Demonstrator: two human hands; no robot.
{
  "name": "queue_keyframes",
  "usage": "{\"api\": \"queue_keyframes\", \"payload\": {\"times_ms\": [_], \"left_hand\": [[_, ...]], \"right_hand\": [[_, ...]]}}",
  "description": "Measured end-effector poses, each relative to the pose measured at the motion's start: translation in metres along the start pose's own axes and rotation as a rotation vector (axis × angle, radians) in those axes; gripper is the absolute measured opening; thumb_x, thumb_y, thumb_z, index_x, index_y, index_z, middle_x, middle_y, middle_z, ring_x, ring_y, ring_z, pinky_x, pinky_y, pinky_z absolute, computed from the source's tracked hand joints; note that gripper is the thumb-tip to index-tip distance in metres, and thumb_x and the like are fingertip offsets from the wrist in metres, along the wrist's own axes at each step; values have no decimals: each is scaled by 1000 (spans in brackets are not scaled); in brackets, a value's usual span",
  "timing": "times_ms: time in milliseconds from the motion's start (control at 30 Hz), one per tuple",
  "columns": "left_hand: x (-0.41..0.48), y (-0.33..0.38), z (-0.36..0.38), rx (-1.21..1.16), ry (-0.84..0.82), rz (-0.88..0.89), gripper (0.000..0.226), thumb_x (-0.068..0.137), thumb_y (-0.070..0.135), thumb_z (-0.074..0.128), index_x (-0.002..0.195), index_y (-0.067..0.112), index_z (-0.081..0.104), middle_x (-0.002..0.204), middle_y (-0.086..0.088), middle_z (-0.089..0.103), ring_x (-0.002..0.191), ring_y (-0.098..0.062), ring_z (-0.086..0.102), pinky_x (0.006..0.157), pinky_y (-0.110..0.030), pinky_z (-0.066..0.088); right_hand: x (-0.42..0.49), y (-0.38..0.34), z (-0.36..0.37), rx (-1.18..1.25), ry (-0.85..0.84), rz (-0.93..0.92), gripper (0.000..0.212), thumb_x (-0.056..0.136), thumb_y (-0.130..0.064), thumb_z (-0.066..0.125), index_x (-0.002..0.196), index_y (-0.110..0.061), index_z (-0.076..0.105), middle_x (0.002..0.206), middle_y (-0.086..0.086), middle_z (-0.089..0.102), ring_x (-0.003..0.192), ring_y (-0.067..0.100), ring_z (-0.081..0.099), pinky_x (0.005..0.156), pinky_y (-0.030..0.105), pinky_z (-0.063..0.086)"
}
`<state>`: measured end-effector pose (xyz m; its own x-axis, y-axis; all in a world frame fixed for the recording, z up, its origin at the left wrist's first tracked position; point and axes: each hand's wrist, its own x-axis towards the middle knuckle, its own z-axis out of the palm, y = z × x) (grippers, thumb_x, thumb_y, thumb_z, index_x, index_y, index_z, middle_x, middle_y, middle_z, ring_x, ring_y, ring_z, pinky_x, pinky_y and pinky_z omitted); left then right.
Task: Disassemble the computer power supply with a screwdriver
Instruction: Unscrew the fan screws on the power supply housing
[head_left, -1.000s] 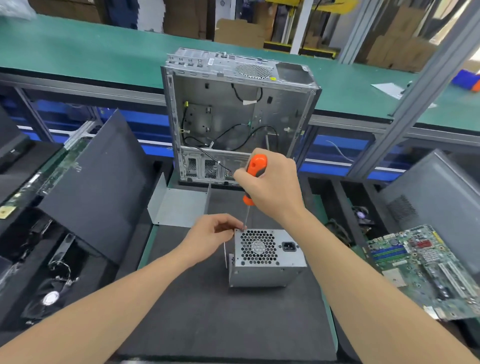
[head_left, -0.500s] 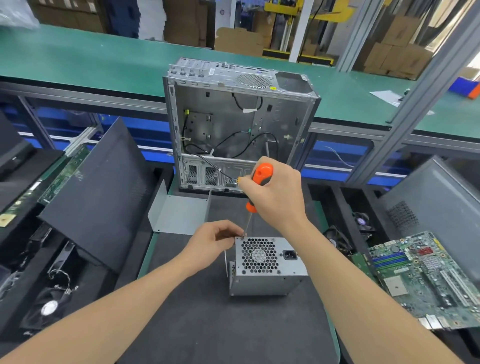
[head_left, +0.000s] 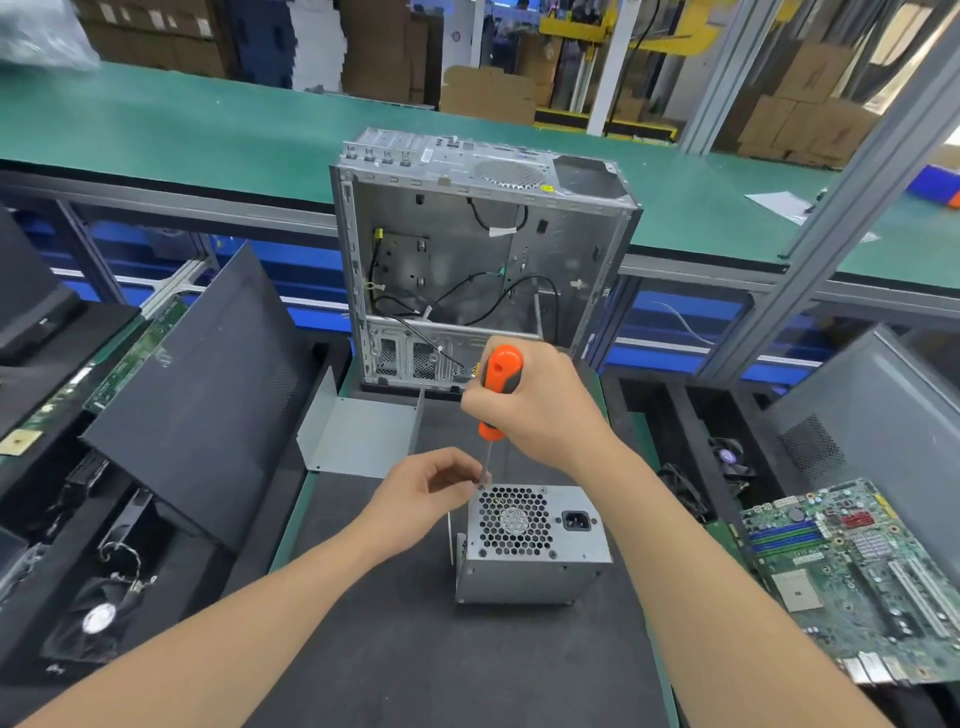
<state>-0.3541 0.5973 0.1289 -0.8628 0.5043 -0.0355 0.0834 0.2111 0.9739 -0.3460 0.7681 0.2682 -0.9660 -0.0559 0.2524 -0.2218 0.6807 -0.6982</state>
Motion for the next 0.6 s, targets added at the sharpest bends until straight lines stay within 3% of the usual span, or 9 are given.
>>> {"api": "queue_keyframes", "payload": {"times_ms": [133,267,367,433,500,600], "left_hand": [[0,11,9,169,47,-2,10,94,24,76,94,34,78,98,17,78,96,-2,72,87,-20,55],[1,18,12,214,82,-64,8,90,26,78,85,32,80,90,19,79,89,0,73,84,-17,54],[4,26,10,250,80,-107,8,86,31,79,81,36,81,87,21,78,89,3,72,81,-11,52],[4,29,11,283,100,-103,11,86,32,79,78,39,79,85,23,77,88,6,71,78,-7,49],[4,29,13,314,115,-93,14,88,31,79,77,39,78,85,24,77,86,7,70,76,-7,47],[3,28,14,345,134,-82,13,91,32,78,79,38,76,87,25,76,86,9,69,75,-7,47]], "right_hand": [[-3,0,2,29,-36,32,22,74,-32,68,66,-23,49,57,-5,55,50,4,52,51,19,42],[-2,-6,2,-52,5,60,33,77,-41,70,65,-25,44,66,-6,55,61,8,51,57,25,44],[3,-16,-4,-201,44,67,36,80,-53,66,77,-26,41,75,-7,52,74,19,58,63,37,49],[8,-25,-6,-417,91,12,36,84,-57,60,83,-27,39,73,-8,48,74,24,56,62,35,43],[12,-34,-6,-607,126,-38,39,90,-57,52,77,-25,36,67,-6,42,67,27,51,60,34,38],[19,-41,-10,-686,29,21,46,94,-55,50,67,-22,31,67,-2,41,64,29,49,59,34,39]]}}
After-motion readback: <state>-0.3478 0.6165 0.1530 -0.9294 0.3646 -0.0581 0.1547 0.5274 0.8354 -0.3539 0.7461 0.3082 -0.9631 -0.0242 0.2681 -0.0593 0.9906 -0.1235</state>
